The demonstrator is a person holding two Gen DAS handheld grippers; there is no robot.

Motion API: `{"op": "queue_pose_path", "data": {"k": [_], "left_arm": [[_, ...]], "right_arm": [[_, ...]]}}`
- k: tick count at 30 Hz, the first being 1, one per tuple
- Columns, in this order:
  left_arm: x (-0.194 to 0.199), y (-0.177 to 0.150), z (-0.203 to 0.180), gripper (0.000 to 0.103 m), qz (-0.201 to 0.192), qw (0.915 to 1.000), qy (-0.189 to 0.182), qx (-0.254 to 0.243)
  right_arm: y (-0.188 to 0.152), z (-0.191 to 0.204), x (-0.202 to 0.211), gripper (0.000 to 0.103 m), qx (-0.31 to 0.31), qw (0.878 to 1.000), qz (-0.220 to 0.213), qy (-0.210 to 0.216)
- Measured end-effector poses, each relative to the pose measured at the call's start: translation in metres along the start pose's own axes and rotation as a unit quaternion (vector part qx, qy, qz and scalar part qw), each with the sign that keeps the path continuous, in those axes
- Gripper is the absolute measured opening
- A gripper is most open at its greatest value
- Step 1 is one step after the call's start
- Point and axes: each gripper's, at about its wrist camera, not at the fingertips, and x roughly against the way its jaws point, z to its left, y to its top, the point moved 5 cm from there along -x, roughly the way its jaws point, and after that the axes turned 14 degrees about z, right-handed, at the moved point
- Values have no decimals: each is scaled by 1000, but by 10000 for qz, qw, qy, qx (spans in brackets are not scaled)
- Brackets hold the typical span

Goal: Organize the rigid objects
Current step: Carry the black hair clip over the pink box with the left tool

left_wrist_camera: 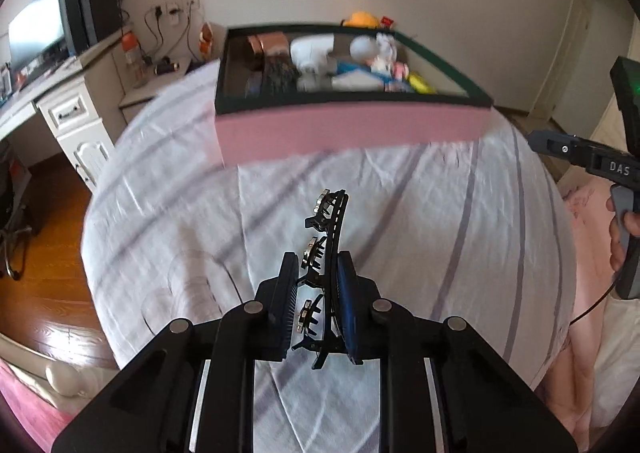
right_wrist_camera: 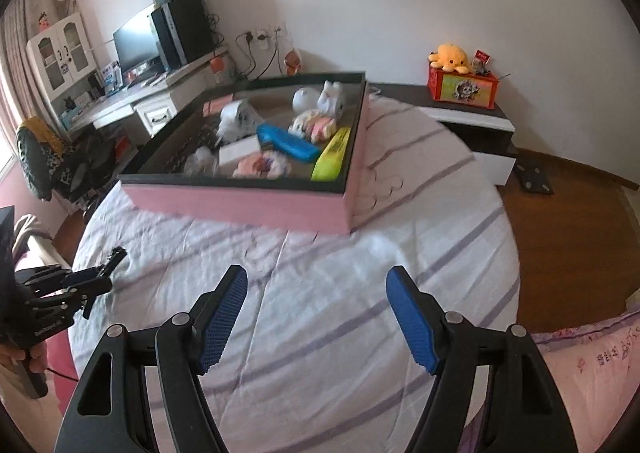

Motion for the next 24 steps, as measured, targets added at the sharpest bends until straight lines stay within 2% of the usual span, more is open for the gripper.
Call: {"op": "queue_pose_path", "data": {"k": [7,12,14,15,17,20,22,24], "left_arm": [[21,49,5,19,-328,9993,102,-115],[24,87,4,19,-426,9988,108,-233],[22,102,3,19,-450,9986,57,-254],[20,109,3,19,-443,9987,30,-262],[15,121,0,19,-420,9986,18,-316],[5,136,-2,19,-343,9987,-59,-362],[-4,144,-3,19,-276,9989,-54,-373],[-13,151,-4,19,-192,9991,-73,-360]], "right_arm": [[46,-13,1,74,-44,9992,-273,-281],[84,-21,-22,72,-13,9990,-92,-439],[98,-22,-40,57,33,9983,100,-566],[103,-24,-48,52,35,9978,201,-638],[110,-26,-62,32,55,9969,354,-700],[114,-26,-76,18,123,9965,500,-665],[114,-22,-79,13,193,9962,539,-656],[114,-21,-79,13,252,9955,542,-740]]}}
